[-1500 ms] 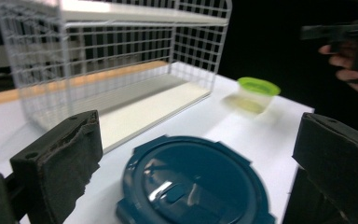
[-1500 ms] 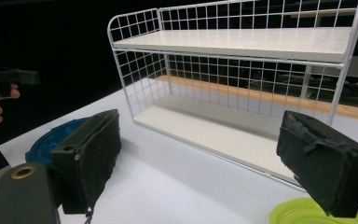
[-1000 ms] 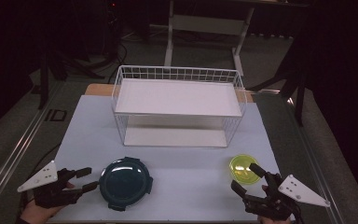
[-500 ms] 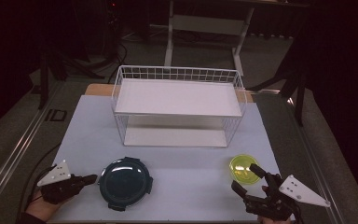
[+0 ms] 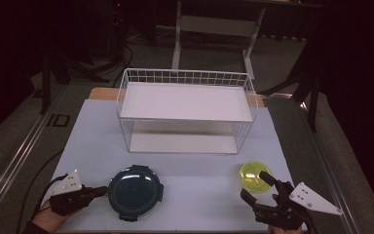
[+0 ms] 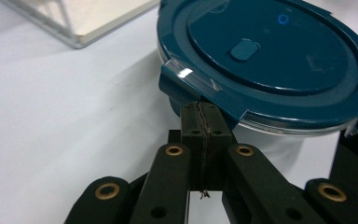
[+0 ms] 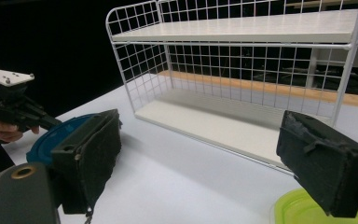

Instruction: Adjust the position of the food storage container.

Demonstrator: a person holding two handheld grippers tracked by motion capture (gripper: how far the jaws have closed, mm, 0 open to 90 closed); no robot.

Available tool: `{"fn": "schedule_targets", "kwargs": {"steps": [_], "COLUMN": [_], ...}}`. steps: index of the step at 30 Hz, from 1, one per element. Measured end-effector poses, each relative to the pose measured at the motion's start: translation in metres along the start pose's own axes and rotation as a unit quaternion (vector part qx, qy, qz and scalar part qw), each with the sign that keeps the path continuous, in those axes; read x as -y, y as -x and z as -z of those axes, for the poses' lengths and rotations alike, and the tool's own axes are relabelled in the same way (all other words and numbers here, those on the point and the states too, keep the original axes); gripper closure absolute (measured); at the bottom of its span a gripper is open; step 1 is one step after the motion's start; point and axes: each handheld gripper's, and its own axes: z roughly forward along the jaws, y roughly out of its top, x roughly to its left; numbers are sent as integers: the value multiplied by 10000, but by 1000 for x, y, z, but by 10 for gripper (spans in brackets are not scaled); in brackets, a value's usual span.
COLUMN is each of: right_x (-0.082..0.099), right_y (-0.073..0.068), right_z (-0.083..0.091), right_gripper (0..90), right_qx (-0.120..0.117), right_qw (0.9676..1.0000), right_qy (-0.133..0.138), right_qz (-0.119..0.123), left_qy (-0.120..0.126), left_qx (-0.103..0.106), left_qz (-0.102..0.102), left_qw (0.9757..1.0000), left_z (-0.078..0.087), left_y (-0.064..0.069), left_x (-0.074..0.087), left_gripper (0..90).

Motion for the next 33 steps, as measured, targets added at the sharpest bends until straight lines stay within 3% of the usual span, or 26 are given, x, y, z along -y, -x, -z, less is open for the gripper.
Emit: {"fn": "schedule_targets", "kwargs": {"steps": [8, 15, 22, 33], "right_x": [1, 1, 1, 2], "right_y": [0, 1, 0, 0], "right_z": [-1, 0, -1, -2], "right_gripper": [132, 132, 132, 134], "right_qx": [-30, -27, -47, -79], "right_qw": [10000, 10000, 10000, 9999], "right_qy": [-26, -30, -32, -60], "right_qz": [-7, -14, -16, -23], "left_qy": [56, 169, 123, 76], "left_qx": [222, 289, 319, 492], "left_qz": [5, 154, 174, 77], "left_qw": [9997, 9993, 9993, 9987], "left_z": [-14, -11, -13, -33], "left_y": [12, 10, 12, 22], "left_x": [-7, -11, -16, -29], "left_gripper": [890, 890, 891, 890]}}
